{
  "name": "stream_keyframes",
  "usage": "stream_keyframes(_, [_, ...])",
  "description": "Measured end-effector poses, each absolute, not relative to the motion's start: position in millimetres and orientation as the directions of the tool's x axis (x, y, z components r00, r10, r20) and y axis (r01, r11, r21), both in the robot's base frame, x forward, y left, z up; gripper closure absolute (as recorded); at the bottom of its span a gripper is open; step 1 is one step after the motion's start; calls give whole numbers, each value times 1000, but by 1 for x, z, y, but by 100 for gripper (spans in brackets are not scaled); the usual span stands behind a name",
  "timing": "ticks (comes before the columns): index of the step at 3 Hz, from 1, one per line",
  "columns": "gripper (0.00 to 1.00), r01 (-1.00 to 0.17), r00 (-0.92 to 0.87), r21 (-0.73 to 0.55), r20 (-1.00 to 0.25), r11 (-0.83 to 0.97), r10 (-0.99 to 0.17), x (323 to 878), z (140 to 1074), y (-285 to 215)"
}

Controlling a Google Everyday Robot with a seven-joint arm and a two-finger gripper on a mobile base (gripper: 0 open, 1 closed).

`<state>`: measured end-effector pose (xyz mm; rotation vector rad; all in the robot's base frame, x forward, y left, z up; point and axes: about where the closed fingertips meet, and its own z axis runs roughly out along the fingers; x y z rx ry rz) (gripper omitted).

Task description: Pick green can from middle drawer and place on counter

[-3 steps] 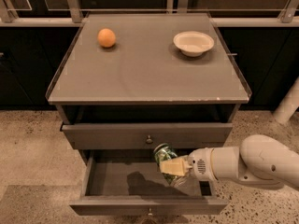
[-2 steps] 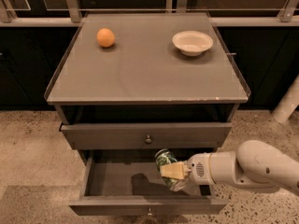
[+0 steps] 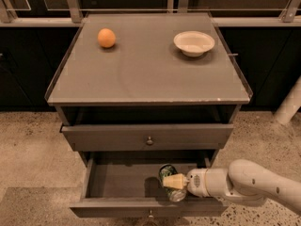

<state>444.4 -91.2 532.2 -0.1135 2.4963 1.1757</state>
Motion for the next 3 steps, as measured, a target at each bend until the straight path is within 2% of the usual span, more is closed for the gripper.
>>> stream_keyframes(3, [100, -164, -920, 703, -362, 692, 150, 465, 500, -106])
